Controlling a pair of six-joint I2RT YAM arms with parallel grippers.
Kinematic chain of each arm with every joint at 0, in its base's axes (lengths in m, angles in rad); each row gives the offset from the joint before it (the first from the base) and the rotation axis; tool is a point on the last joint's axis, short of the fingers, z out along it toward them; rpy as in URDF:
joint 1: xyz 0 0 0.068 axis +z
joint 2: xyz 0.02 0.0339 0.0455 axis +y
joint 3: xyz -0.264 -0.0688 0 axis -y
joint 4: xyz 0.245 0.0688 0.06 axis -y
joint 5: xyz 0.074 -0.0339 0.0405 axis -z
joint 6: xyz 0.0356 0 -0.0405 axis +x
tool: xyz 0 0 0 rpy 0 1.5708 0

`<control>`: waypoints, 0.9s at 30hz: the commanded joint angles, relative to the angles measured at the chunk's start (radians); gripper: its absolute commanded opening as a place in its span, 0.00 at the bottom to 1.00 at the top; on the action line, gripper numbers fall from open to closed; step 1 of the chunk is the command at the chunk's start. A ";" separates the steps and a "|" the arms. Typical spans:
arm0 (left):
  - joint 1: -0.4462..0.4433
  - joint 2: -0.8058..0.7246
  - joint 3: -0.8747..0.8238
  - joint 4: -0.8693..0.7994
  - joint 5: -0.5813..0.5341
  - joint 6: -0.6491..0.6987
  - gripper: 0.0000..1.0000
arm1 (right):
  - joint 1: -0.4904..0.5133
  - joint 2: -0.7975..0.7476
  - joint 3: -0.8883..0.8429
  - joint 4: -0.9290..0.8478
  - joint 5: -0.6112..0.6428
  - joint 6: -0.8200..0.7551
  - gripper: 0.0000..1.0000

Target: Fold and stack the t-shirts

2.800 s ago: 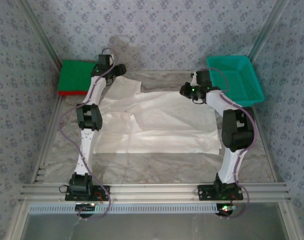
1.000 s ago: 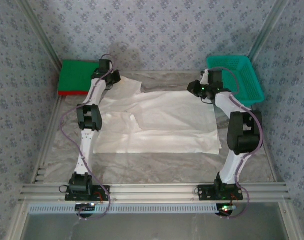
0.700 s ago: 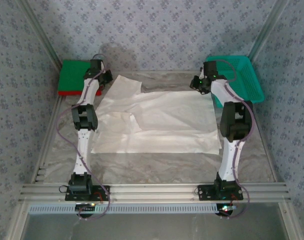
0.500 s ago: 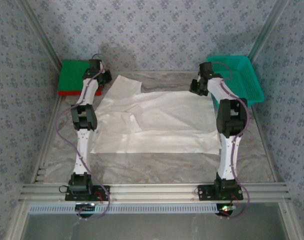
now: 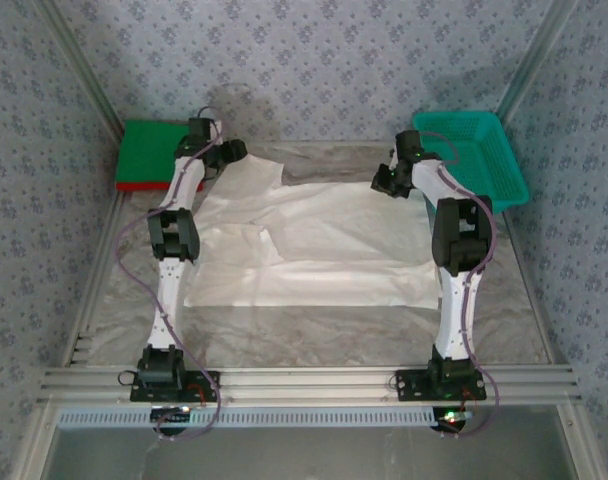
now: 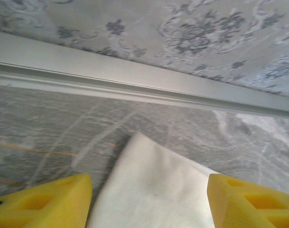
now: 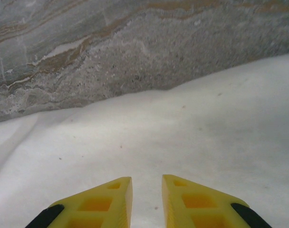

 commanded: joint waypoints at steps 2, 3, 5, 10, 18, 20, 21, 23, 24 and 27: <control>-0.007 0.002 0.000 0.088 0.098 -0.059 0.65 | -0.014 -0.050 -0.038 0.049 -0.058 0.026 0.26; -0.011 0.007 0.000 0.098 0.104 -0.062 0.64 | -0.015 -0.049 -0.039 0.048 -0.062 0.026 0.26; -0.018 0.012 0.000 0.113 0.108 -0.067 0.60 | -0.018 -0.050 -0.046 0.053 -0.078 0.029 0.26; -0.028 0.019 0.001 0.127 0.105 -0.057 0.45 | -0.031 -0.057 -0.064 0.070 -0.111 0.042 0.26; -0.021 0.003 0.004 0.031 -0.035 -0.026 0.59 | -0.043 -0.073 -0.092 0.125 -0.180 0.080 0.26; -0.021 0.004 0.004 0.002 -0.074 -0.044 0.59 | -0.044 -0.073 -0.098 0.145 -0.204 0.093 0.26; -0.021 0.004 0.004 -0.013 -0.093 -0.049 0.60 | -0.045 -0.073 -0.102 0.156 -0.217 0.101 0.26; -0.018 0.007 0.002 -0.023 -0.098 -0.061 0.66 | -0.046 -0.073 -0.109 0.173 -0.239 0.115 0.26; -0.017 0.010 0.000 -0.020 -0.090 -0.071 0.66 | -0.047 -0.073 -0.112 0.178 -0.247 0.117 0.26; -0.012 0.028 -0.002 0.027 -0.002 -0.121 0.66 | -0.048 -0.076 -0.118 0.181 -0.257 0.122 0.26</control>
